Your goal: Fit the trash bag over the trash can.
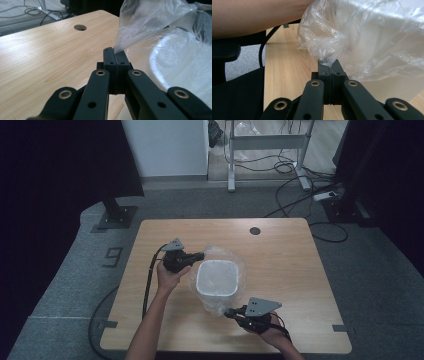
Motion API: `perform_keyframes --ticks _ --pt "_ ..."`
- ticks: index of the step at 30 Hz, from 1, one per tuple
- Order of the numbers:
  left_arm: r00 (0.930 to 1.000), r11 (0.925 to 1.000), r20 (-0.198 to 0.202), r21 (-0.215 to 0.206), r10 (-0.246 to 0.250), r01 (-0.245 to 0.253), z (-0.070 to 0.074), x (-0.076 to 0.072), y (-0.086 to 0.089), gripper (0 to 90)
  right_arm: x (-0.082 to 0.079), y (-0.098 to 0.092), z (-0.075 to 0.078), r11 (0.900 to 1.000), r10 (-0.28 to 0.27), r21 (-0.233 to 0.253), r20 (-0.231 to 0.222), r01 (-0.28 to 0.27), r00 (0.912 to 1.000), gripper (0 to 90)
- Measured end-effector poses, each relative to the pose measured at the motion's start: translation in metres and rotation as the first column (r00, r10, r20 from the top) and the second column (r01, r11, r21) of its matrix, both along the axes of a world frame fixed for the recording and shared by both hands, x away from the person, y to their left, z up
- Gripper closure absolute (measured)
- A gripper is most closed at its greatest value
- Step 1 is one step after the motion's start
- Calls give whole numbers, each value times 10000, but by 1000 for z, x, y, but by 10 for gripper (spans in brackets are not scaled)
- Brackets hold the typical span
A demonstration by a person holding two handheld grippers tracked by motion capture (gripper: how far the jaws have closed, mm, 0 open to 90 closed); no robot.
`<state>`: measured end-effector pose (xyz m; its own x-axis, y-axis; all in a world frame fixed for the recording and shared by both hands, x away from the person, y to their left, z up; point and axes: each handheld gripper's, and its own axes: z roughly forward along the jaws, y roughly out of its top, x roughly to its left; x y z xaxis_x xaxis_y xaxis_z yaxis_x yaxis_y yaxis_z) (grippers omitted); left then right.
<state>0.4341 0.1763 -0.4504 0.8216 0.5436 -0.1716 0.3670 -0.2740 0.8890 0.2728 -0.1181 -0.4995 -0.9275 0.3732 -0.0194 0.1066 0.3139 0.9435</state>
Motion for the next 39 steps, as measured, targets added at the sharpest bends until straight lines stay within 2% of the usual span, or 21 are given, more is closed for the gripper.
perform_keyframes --ticks 5,9,10,18,23,27,31,39 --pt "10000 10000 26 79 30 -31 -1 -1 0 900 1 0 -4 10000 -28 -59 -83 28 10000 890" --pt "9998 9997 -184 215 116 -112 -3 1 -2 900 2 0 -7 9999 -51 -145 -88 49 9999 890" --pt "9992 9994 -359 309 161 -150 -6 3 -2 900 2 0 -8 9998 -77 -177 -98 75 9999 890" --pt "9972 9993 -721 343 196 -172 -15 4 -2 900 4 0 -13 9992 -181 -363 -140 176 9997 890" --pt "9966 9993 -796 321 228 -203 -18 5 0 900 5 1 -15 9988 -203 -448 -202 194 9996 890" --pt "9942 9990 -1052 398 243 -202 -22 6 0 900 7 2 -19 9981 -256 -571 -293 239 9992 890" --pt "9936 9991 -1102 370 256 -216 -25 7 1 900 8 3 -20 9974 -285 -671 -309 264 9991 890" --pt "9956 9990 -906 382 259 -225 -27 5 -1 900 8 2 -22 9960 -334 -840 -386 300 9987 890"
